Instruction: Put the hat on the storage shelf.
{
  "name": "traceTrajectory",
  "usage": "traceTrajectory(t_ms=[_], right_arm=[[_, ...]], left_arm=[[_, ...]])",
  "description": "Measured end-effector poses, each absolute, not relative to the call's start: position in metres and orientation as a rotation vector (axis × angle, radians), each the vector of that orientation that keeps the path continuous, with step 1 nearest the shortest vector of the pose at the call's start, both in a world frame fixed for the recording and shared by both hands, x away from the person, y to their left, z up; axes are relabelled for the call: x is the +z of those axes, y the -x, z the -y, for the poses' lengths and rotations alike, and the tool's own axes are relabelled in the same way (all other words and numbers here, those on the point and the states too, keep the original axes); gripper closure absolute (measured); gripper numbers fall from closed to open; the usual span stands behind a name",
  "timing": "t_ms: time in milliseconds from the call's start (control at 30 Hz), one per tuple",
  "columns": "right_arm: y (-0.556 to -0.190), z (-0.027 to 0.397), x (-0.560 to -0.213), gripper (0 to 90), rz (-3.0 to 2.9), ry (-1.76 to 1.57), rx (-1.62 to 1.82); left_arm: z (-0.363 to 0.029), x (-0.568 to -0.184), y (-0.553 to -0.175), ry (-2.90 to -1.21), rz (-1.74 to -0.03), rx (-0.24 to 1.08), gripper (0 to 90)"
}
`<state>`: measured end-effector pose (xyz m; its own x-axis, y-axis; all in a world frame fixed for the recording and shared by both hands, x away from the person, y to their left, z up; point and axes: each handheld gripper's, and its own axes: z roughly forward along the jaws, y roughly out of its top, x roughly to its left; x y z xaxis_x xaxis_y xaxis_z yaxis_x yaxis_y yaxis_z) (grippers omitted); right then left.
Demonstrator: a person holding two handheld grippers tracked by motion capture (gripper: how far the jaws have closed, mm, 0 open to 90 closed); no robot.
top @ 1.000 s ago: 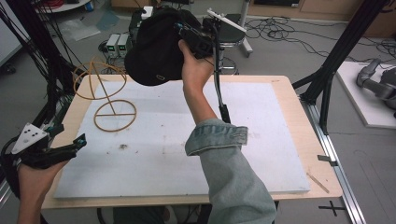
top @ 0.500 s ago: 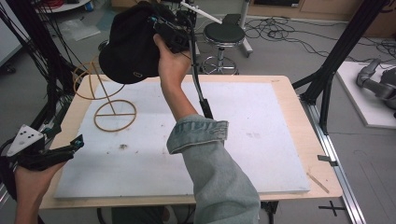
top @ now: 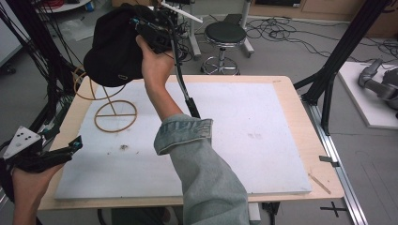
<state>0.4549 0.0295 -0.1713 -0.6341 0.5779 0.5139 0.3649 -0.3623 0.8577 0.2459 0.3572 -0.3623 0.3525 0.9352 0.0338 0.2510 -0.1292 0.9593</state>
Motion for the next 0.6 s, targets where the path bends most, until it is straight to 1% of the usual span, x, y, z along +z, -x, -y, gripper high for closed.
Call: traceTrajectory(t_ms=[600], right_arm=[[-0.466,-0.078,-0.203,80.2,-1.803,-1.29,2.06]], left_arm=[[-0.358,-0.361,-0.244,-1.619,-1.078,0.856,17.3]])
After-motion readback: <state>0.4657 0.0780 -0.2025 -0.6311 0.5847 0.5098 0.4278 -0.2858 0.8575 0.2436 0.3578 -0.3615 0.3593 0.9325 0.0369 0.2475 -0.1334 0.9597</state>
